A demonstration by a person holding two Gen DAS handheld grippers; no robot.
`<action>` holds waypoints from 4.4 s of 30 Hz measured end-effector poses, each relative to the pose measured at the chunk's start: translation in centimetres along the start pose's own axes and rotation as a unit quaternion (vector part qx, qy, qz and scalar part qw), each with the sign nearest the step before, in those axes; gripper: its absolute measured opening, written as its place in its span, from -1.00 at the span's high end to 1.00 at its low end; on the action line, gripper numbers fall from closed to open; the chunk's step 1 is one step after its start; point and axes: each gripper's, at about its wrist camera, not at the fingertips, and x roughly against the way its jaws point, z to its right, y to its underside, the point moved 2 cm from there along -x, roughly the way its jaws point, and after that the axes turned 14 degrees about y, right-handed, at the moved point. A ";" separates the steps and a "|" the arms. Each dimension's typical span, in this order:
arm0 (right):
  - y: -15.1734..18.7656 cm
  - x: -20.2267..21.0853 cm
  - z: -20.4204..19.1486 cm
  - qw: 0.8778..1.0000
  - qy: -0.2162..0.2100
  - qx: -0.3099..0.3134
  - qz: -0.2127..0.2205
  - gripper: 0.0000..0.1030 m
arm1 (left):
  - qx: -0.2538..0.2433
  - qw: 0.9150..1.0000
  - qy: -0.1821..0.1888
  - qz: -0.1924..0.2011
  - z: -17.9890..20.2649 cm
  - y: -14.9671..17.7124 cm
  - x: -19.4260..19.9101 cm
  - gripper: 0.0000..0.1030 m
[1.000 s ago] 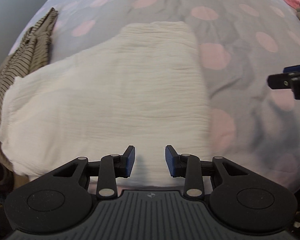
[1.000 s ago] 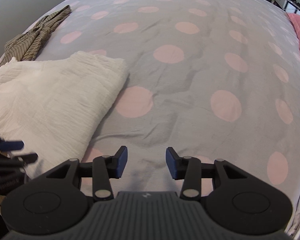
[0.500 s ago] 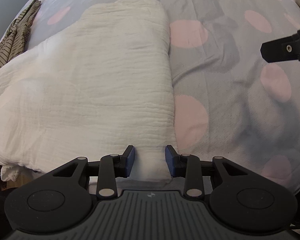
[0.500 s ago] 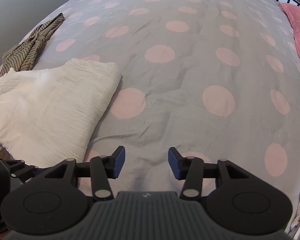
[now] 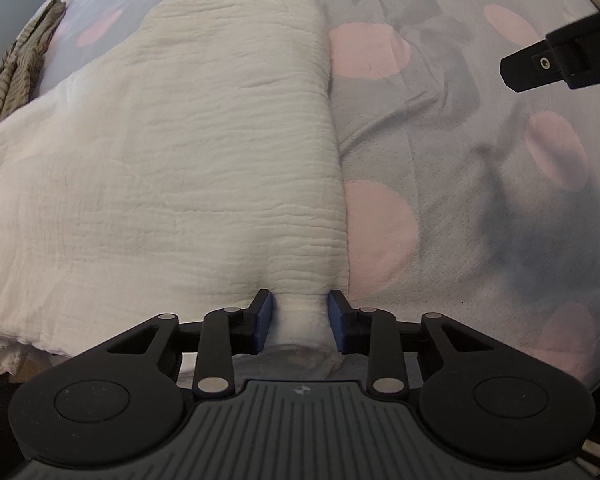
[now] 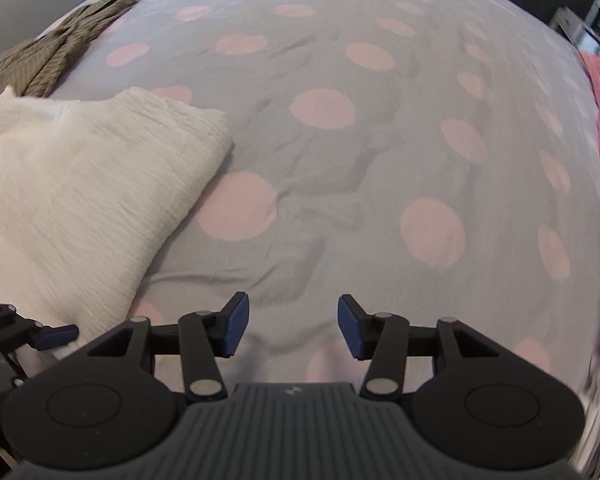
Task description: Fold clothes
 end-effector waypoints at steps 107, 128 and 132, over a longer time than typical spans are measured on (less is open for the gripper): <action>-14.2 19.9 3.7 0.868 0.279 0.223 0.345 0.86 | -0.490 0.849 0.034 0.194 3.5 -9.0 25.4 0.00; -13.3 21.8 4.0 0.851 0.322 0.223 0.349 0.86 | -0.481 0.864 -0.001 0.149 6.5 -11.4 25.5 0.89; -15.8 22.0 5.0 0.844 0.352 0.192 0.356 0.86 | -0.445 0.875 -0.036 0.188 6.6 -14.2 27.4 0.89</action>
